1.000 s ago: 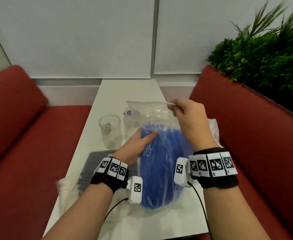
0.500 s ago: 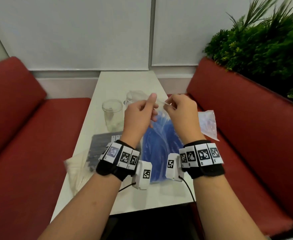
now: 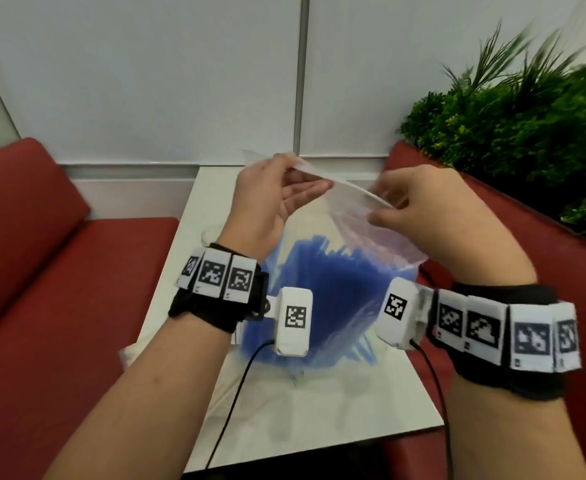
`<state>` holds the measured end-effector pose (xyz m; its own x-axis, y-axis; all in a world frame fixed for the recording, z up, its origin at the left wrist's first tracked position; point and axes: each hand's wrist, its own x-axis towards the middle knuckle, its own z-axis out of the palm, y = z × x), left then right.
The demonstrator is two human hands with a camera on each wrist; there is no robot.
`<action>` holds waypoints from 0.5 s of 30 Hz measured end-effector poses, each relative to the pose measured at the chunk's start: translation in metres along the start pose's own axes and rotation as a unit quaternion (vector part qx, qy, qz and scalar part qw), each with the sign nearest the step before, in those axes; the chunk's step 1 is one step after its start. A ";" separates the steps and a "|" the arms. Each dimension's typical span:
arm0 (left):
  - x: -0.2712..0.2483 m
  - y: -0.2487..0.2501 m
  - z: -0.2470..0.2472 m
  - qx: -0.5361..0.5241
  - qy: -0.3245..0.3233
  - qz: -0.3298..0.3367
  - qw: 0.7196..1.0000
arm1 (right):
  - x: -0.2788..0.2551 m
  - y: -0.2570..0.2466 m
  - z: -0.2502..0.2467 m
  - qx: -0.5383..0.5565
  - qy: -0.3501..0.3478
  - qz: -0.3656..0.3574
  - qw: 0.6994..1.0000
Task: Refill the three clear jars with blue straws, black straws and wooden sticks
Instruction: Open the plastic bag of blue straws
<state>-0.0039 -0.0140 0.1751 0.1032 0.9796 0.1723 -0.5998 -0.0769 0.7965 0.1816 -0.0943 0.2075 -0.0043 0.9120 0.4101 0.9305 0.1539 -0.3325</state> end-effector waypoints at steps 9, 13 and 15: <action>0.010 -0.005 -0.056 0.294 0.201 0.133 0.925 | 0.012 0.050 0.021 0.127 0.139 0.062 0.980; 0.022 0.009 -0.087 0.378 0.183 0.130 0.898 | 0.024 0.061 0.033 0.209 0.153 0.085 0.962; 0.025 0.012 -0.091 0.333 0.104 0.110 0.931 | 0.028 0.061 0.035 0.200 0.155 0.081 0.964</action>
<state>-0.0813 0.0261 0.1362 -0.1618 0.9363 0.3118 0.0434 -0.3089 0.9501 0.2253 -0.0457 0.1693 0.2971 0.7885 0.5385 0.6938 0.2092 -0.6891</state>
